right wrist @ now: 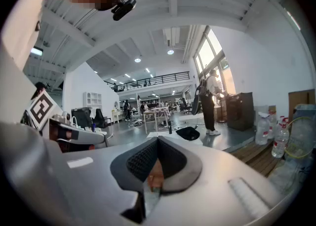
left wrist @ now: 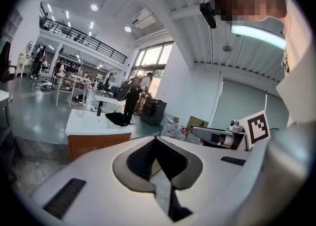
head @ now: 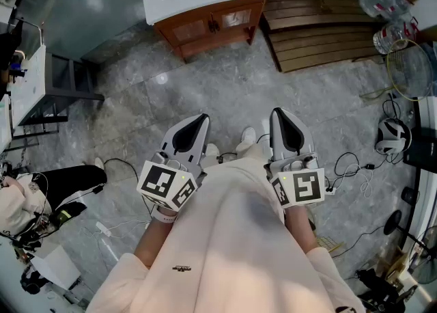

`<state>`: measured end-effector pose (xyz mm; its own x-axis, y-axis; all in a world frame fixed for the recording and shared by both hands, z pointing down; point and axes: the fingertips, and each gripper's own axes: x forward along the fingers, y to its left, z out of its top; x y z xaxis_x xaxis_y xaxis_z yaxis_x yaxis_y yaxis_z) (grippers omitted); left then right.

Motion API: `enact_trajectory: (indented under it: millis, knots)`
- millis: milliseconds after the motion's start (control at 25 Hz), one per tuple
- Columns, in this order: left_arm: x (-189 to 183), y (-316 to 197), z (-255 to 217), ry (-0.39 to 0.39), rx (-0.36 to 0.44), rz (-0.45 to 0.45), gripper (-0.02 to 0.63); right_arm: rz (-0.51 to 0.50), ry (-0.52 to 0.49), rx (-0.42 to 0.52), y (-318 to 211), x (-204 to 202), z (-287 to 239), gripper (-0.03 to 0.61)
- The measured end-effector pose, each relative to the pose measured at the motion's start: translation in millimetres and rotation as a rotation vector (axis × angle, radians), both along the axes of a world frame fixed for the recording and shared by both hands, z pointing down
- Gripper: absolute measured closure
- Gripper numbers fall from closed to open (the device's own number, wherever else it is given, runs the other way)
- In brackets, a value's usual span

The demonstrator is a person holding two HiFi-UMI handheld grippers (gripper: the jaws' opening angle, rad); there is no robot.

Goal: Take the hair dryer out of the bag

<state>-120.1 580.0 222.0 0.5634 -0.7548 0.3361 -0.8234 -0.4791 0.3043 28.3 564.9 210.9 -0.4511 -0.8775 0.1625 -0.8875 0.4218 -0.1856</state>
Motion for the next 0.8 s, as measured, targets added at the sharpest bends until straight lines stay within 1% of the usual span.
enact_trajectory:
  millis: [120, 280, 360, 440, 520, 680, 800]
  knots:
    - [27, -6, -9, -0.017, 0.028, -0.016, 0.606, 0.016, 0.01, 0.012, -5, 28, 0, 0.566]
    - [50, -18, -12, -0.029, 0.037, -0.041, 0.606, 0.004, 0.023, 0.002, -15, 47, 3, 0.566]
    - [63, -23, -13, -0.026, 0.037, -0.041, 0.606, 0.023, -0.017, -0.002, -19, 58, 2, 0.566]
    - [79, -25, -15, -0.029, 0.039, -0.03, 0.606, 0.057, -0.061, 0.013, -22, 72, -3, 0.566]
    - [91, -31, -15, -0.039, 0.041, -0.029, 0.606, 0.068, -0.082, 0.03, -29, 83, -8, 0.566]
    - [90, -53, -17, -0.064, 0.05, -0.097, 0.606, 0.061, -0.067, 0.049, -54, 98, -9, 0.566]
    - [94, -64, -21, -0.071, 0.08, -0.131, 0.606, 0.054, -0.049, 0.031, -67, 112, 5, 0.566]
